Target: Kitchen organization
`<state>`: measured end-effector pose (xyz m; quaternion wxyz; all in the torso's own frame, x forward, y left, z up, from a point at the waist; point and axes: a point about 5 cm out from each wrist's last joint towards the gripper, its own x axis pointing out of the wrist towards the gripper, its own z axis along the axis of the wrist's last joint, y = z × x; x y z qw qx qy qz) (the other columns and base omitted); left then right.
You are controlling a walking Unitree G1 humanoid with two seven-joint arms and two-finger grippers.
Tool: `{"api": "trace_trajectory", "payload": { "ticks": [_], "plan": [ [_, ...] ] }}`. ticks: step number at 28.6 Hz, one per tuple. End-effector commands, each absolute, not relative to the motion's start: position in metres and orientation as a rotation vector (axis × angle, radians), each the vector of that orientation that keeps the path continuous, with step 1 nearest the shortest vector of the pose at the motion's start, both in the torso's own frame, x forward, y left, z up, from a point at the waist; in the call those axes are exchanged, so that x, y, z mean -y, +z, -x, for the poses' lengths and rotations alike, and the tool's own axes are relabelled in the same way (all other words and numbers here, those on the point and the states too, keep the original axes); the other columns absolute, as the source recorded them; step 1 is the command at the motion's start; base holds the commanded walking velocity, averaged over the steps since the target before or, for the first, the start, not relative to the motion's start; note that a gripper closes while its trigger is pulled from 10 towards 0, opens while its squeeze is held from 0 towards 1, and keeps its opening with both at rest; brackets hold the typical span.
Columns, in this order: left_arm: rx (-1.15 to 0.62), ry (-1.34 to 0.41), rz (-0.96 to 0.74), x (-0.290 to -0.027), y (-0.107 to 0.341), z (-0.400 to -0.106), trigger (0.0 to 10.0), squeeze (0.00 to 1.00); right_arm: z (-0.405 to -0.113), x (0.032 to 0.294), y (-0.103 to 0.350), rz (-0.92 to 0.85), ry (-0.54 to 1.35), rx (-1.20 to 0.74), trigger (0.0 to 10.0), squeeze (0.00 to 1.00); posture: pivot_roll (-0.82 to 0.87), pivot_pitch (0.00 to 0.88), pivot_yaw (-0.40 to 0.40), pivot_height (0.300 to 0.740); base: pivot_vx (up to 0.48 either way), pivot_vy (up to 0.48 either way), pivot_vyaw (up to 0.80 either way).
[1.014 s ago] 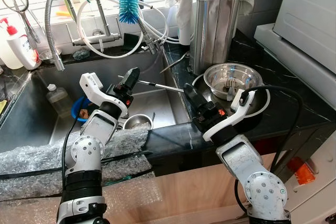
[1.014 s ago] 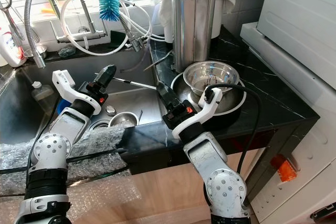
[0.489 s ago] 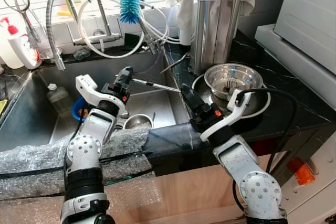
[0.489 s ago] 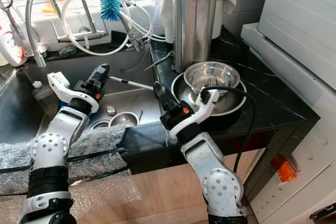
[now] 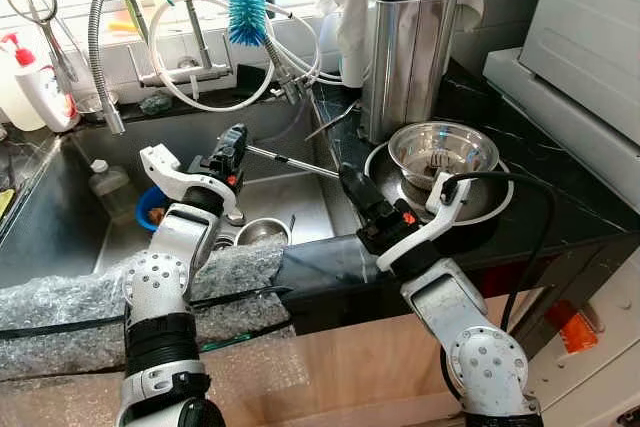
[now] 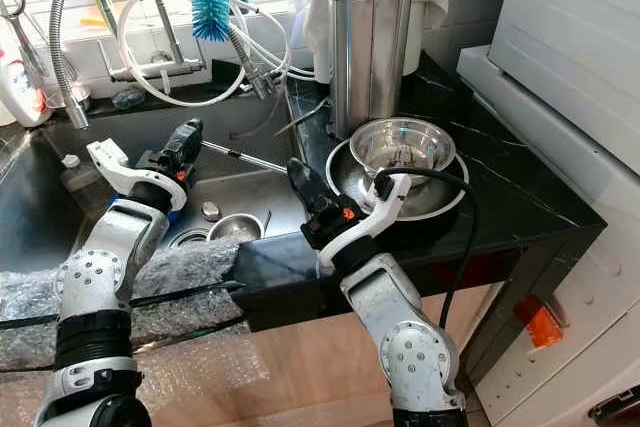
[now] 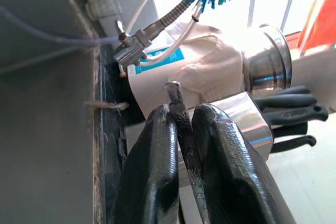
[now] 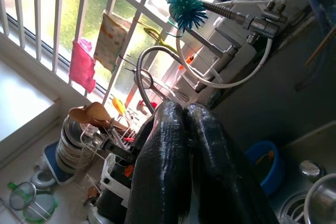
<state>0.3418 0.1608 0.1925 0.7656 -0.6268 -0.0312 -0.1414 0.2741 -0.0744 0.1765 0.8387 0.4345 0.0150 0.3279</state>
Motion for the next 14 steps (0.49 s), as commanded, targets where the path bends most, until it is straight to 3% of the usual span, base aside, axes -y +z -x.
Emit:
{"api": "trace_trajectory", "payload": {
  "ticks": [1, 13, 14],
  "plan": [
    [0.083, -0.264, 1.361, -0.1706, 0.1951, -0.3425, 0.0, 0.0, -0.2745, 0.0727, 0.1765, -0.922, 0.668, -0.018, 10.0, 0.0, -0.1, 0.0, 0.098, 0.74, 0.0, 0.0, 0.0],
    [0.068, -0.27, 1.399, -0.168, 0.1948, -0.3427, 0.0, 0.0, -0.2762, 0.0728, 0.1752, -0.906, 0.654, -0.013, 10.0, 0.01, -0.1, 0.0, 0.101, 0.74, 0.0, 0.0, 0.0],
    [0.066, -0.269, 1.4, -0.1679, 0.1947, -0.3429, 0.0, 0.0, -0.2767, 0.0733, 0.1753, -0.91, 0.644, -0.009, 10.0, 1.0, -0.1, 0.0, 0.101, 0.74, 0.0, 0.0, 0.0]
  ]
}}
